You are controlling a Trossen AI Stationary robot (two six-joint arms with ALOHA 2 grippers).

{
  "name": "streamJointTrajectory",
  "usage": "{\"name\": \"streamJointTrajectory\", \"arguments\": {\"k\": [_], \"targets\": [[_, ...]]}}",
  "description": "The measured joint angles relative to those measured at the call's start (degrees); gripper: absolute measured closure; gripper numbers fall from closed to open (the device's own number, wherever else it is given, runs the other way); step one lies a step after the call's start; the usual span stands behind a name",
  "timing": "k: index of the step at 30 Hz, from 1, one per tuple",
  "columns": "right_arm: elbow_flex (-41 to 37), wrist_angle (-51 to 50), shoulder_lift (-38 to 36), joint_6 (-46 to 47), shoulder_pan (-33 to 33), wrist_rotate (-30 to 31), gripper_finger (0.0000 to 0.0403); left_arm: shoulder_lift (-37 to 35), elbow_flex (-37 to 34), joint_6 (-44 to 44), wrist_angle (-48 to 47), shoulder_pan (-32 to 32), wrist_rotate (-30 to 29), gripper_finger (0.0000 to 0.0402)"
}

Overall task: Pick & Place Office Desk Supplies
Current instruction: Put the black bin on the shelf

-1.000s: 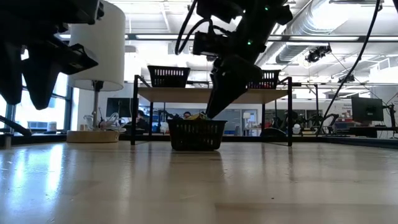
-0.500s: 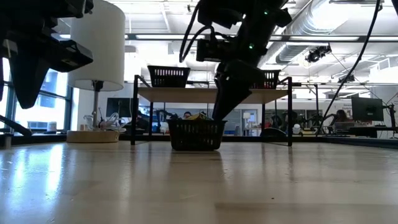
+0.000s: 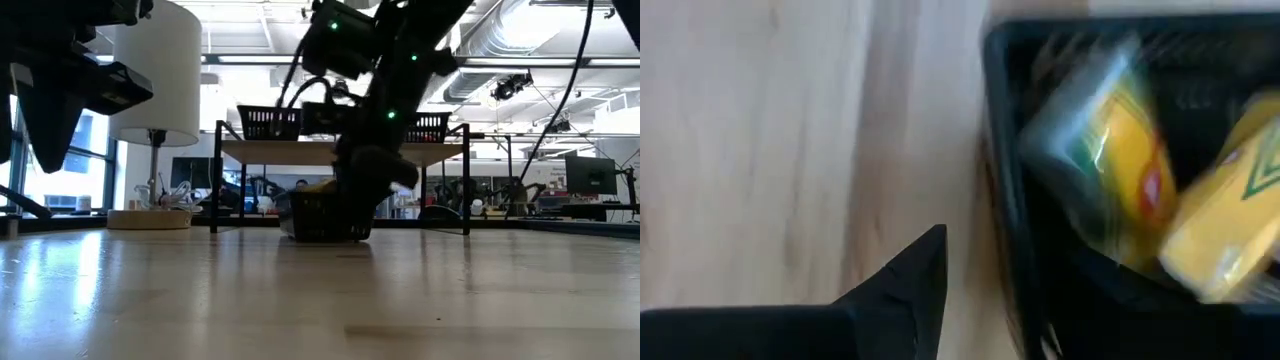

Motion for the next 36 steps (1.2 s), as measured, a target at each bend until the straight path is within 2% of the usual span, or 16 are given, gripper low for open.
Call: {"name": "streamJointTrajectory", "arguments": {"k": [5,12,16,20,26,28,32,36], "targets": [[0.0,-0.02,0.13,-1.13,0.73,1.06,0.0281,0.02,0.02,0.21,0.19,0.0,-2.9,0.0285],[0.01,-0.85,-0.48,-5.27,2.62,3.35,0.039,0.02,0.02,0.25,0.85,0.0,-8.03,0.0285],[1.05,-3.55,-1.56,-5.86,4.84,7.63,0.0399,0.02,0.02,0.26,0.8,0.71,-10.07,0.0285],[5.82,-9.09,-3.01,-4.79,7.92,11.05,0.04,0.02,0.02,0.26,1.06,2.38,-8.66,0.0285],[15.59,-18.67,-3.78,-2.64,12.6,12.68,0.04,0.02,0.02,-1.56,1.26,3.54,-3.14,0.0285],[19.08,-21.8,-3.91,-2.95,13.4,13.3,0.04,0.02,0.02,-3.33,1.23,3.14,-2.94,0.0285],[27.22,-31.15,-3.93,-3.14,14.14,18.66,0.04,0.02,0.02,-4.53,1.23,1.89,-2.92,0.0285],[35.64,-39.49,-4.2,-2.97,12.6,19.25,0.04,0.02,0.02,-4.55,1.49,1.19,-2.91,0.0285]]}}
